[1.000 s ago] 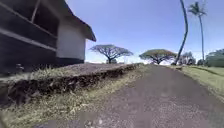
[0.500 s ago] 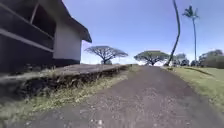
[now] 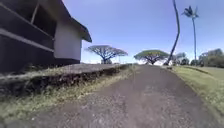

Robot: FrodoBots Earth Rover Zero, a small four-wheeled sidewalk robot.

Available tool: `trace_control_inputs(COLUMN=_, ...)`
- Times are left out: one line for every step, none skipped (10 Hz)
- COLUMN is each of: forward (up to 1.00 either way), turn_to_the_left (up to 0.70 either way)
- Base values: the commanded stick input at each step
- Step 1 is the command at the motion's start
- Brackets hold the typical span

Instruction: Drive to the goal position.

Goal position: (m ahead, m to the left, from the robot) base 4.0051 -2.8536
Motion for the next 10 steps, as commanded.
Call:
trace_control_inputs(forward=1.00, turn_to_the_left=0.00)
trace_control_inputs(forward=1.00, turn_to_the_left=0.00)
trace_control_inputs(forward=1.00, turn_to_the_left=-0.21)
trace_control_inputs(forward=1.00, turn_to_the_left=-0.39)
trace_control_inputs(forward=1.00, turn_to_the_left=-0.40)
trace_control_inputs(forward=1.00, turn_to_the_left=-0.40)
trace_control_inputs(forward=1.00, turn_to_the_left=-0.40)
trace_control_inputs(forward=1.00, turn_to_the_left=-0.40)
trace_control_inputs(forward=1.00, turn_to_the_left=-0.40)
trace_control_inputs(forward=1.00, turn_to_the_left=-0.40)
